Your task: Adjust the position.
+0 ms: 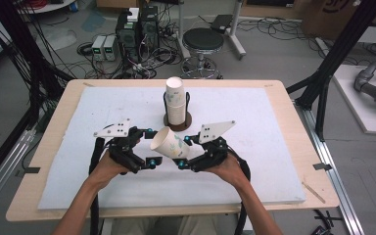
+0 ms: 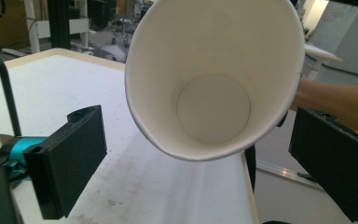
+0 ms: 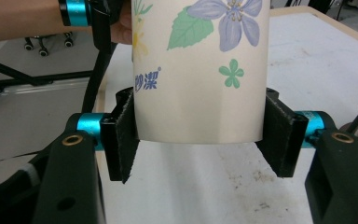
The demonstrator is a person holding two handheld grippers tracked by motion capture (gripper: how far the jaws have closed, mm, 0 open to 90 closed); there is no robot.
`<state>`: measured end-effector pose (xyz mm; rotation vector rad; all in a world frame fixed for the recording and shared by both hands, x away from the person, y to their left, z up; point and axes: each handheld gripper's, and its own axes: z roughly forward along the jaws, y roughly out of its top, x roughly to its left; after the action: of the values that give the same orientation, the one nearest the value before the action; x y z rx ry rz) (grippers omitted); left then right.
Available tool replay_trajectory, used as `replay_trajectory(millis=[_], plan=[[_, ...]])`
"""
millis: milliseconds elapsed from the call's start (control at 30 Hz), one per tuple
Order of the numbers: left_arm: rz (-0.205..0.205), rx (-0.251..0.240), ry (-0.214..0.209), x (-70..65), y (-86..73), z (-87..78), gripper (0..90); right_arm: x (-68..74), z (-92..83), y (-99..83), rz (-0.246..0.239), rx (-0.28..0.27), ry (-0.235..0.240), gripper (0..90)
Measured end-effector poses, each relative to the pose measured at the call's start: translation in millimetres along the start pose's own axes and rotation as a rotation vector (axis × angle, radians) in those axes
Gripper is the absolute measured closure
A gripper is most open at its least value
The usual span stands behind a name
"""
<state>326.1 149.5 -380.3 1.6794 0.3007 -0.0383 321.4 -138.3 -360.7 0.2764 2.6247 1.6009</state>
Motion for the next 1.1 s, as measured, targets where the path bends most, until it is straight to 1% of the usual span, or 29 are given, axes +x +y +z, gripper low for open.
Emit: replay_trajectory(millis=[33, 100, 133, 200, 267, 300, 333, 367, 400, 467, 533, 633, 767, 800, 833, 900, 933, 1100], plan=[[-0.004, -0.002, -0.005, 0.3, -0.6, 0.6, 4.0, 0.6, 0.3, -0.3, 0.0, -0.003, 0.004, 37.9], [-0.011, -0.021, -0.021, 0.3, -2.5, 2.1, 4.0, 1.3, 0.6, -0.6, 0.0, -0.005, 0.004, 37.9], [-0.005, -0.027, -0.026, 1.0, -3.5, 2.5, 4.0, 1.2, 0.6, -0.8, 0.001, -0.006, 0.009, 37.9], [-0.019, -0.044, -0.052, 1.8, -5.9, 4.2, 4.0, 1.5, 0.9, -1.0, -0.003, -0.014, 0.007, 37.9], [-0.022, -0.062, -0.063, 2.1, -7.4, 6.1, 4.0, 1.8, 1.4, -1.1, -0.005, -0.02, 0.012, 37.9], [-0.021, -0.074, -0.077, 2.4, -7.6, 7.0, 4.0, 2.2, 1.7, -1.1, -0.006, -0.021, 0.018, 37.9], [-0.017, -0.083, -0.082, 2.3, -7.5, 7.2, 6.2, 2.8, 2.1, -0.9, -0.003, -0.02, 0.017, 37.9], [0.0, -0.088, -0.087, 1.7, -7.1, 7.4, 11.7, 2.9, 2.4, -0.9, -0.006, -0.019, 0.021, 37.9], [0.005, -0.099, -0.094, 1.1, -6.6, 8.1, 12.2, 2.9, 2.9, -0.9, -0.008, -0.02, 0.029, 37.9], [0.006, -0.101, -0.104, 1.3, -5.3, 9.1, 12.3, 3.5, 3.3, -0.9, -0.011, -0.021, 0.029, 37.9], [0.005, -0.099, -0.103, 1.5, -4.6, 10.1, 12.1, 3.2, 3.8, -1.0, -0.011, -0.017, 0.032, 37.9], [0.004, -0.096, -0.103, 2.4, -4.1, 11.3, 11.8, 3.2, 5.7, -1.3, -0.014, -0.027, 0.04, 37.9], [-0.001, -0.097, -0.112, 3.8, -3.6, 11.6, 12.7, 4.1, 8.4, -1.1, -0.018, -0.02, 0.049, 37.9], [0.002, -0.095, -0.116, 4.1, -3.6, 11.4, 14.3, 3.9, 8.7, -1.0, -0.026, -0.02, 0.044, 37.9], [0.011, -0.092, -0.121, 4.4, -3.4, 11.3, 16.2, 4.2, 9.0, -1.0, -0.021, -0.022, 0.051, 37.9], [0.011, -0.093, -0.127, 4.3, -3.5, 11.4, 18.1, 4.4, 9.5, -1.0, -0.025, -0.022, 0.053, 37.9], [0.018, -0.091, -0.131, 4.1, -3.6, 11.3, 20.5, 4.4, 9.6, -1.0, -0.026, -0.021, 0.053, 37.9], [0.046, -0.099, -0.149, 2.8, -2.8, 11.5, 26.9, 4.6, 10.2, -0.9, -0.034, -0.023, 0.058, 37.9]])
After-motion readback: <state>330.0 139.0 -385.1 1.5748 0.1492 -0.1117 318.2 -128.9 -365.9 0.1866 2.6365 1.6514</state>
